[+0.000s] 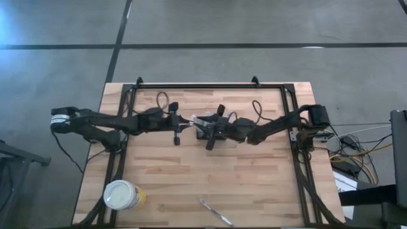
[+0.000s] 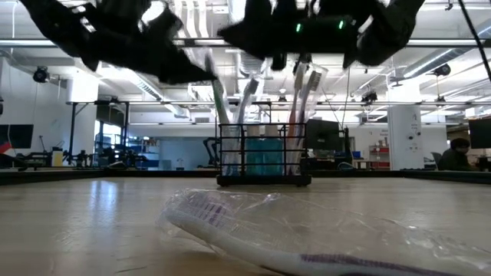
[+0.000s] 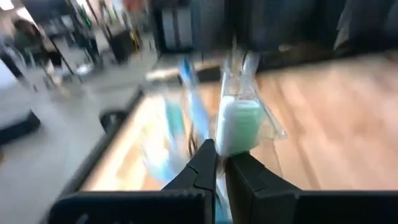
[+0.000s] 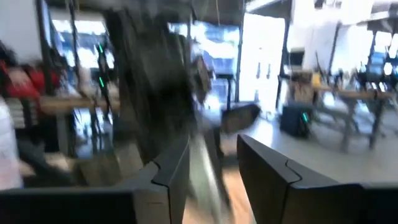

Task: Pick & Place toothbrushing station
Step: Put the green toothbrush into the wire organizer

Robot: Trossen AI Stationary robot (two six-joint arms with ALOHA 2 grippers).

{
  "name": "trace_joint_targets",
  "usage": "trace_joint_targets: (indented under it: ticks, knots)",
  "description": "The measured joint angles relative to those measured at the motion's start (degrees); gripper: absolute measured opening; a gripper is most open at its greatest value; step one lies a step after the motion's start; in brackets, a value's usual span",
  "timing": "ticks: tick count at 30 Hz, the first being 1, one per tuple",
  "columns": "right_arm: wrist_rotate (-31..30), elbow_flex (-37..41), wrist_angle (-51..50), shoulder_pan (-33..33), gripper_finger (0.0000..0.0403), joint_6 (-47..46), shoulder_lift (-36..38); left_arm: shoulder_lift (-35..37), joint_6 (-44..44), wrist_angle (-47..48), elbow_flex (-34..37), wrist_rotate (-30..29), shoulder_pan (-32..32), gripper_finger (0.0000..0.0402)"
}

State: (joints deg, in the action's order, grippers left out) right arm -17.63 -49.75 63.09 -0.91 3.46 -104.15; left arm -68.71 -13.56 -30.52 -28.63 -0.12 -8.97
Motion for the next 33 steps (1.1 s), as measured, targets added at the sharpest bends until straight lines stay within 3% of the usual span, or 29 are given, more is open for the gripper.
trace_joint_targets:
  ticks: [11, 24, 33]
  knots:
    - [-0.2, -0.1, -5.0, -1.1, 0.0132, 1.0, 4.8, -3.3, -0.9, -1.3, -0.1, 0.1, -0.4, 0.0016]
    - [-0.4, 0.3, -7.7, -4.6, 0.0136, 5.7, 7.1, -12.1, -1.0, -2.5, -4.3, 0.7, -0.7, 0.0018]
    - [-0.4, 0.2, -9.8, -4.6, 0.0128, 5.9, 7.6, -9.8, 0.5, -1.0, -4.2, 0.9, -0.7, 0.0127]
